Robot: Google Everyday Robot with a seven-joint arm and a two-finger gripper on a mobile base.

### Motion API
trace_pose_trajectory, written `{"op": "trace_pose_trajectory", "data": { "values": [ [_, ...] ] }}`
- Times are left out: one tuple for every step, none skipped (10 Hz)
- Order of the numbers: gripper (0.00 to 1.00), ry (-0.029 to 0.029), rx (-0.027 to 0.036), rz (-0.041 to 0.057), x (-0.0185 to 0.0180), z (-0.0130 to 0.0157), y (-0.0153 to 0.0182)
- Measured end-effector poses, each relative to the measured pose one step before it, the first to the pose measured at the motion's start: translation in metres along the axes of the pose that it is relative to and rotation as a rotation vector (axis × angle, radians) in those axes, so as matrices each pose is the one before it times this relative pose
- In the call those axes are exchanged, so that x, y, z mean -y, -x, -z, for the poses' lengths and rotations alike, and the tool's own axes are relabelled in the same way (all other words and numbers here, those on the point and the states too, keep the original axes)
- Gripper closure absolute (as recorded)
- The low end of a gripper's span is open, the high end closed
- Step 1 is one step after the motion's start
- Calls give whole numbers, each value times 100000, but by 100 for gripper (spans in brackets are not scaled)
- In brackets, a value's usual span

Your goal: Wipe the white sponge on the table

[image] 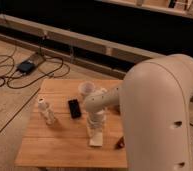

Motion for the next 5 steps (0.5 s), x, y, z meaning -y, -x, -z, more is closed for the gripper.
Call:
{"op": "trace_pose_trajectory", "data": {
  "values": [
    [100, -87, 649, -1678, 906, 201, 40],
    [100, -362, 656, -1344, 867, 205, 214],
    [100, -553, 675, -1005, 778, 187, 450],
    [100, -896, 832, -627, 763, 226, 652],
    [100, -1081, 779, -405, 682, 220, 707]
  ]
}}
